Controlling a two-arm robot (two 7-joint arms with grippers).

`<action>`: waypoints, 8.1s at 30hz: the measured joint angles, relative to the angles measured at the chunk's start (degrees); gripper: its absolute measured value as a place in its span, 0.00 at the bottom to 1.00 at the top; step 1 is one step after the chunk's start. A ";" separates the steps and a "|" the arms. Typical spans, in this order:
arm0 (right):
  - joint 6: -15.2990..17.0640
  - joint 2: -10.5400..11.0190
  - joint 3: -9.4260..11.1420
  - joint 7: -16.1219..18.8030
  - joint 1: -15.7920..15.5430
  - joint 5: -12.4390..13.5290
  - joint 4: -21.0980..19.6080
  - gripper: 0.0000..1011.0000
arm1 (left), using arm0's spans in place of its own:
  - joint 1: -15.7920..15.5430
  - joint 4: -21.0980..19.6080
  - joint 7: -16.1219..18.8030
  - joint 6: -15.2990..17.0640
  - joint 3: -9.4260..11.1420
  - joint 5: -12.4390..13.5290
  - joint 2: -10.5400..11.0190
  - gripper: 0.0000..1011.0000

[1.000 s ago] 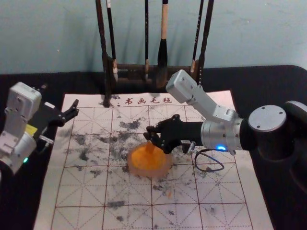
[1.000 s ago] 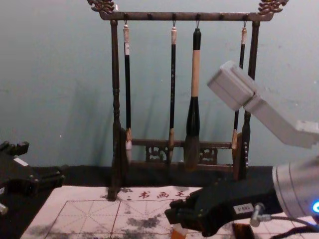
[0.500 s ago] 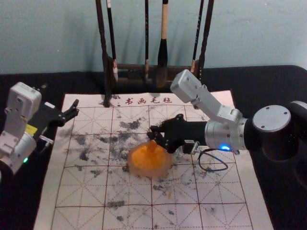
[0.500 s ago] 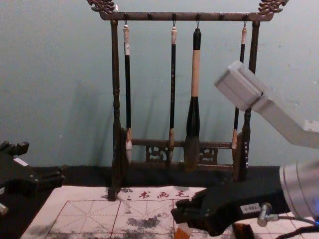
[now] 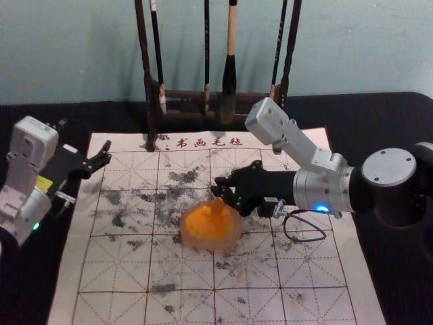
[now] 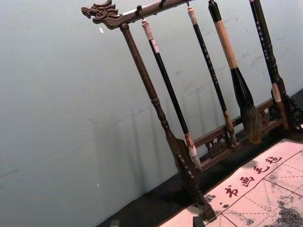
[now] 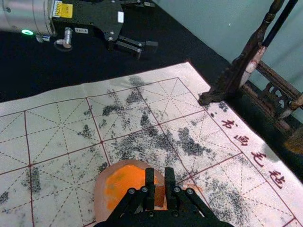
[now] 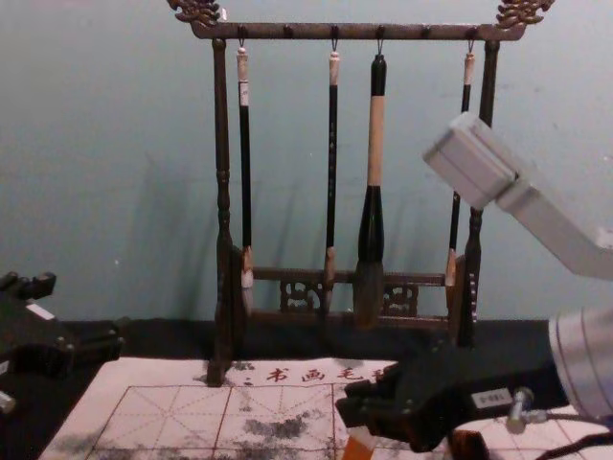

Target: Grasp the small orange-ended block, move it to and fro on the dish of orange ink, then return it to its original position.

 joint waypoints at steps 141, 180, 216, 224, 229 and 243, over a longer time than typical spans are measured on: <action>-0.13 1.77 0.56 0.26 -1.49 0.88 -2.17 0.13 | 0.00 0.00 0.00 0.00 0.00 0.00 0.00 0.99; 0.11 2.66 -1.20 1.12 -2.65 2.22 -5.03 0.13 | 0.00 0.00 0.00 0.00 0.00 0.00 0.00 0.99; 0.67 -1.79 -2.25 -0.70 0.07 0.87 -0.47 0.13 | 0.00 0.00 0.00 0.00 0.00 0.00 0.00 0.99; 0.71 -2.09 -1.83 -1.18 0.16 0.47 -0.07 0.13 | 0.00 0.00 0.00 0.00 0.00 0.00 0.00 0.99; 0.77 -2.13 -1.49 -1.30 0.19 0.28 0.12 0.13 | 0.00 0.00 0.00 0.00 0.00 0.00 0.00 0.99; 0.64 -1.57 -0.31 -1.28 0.15 0.36 0.41 0.13 | 0.00 0.00 0.00 0.00 0.00 0.00 0.00 0.99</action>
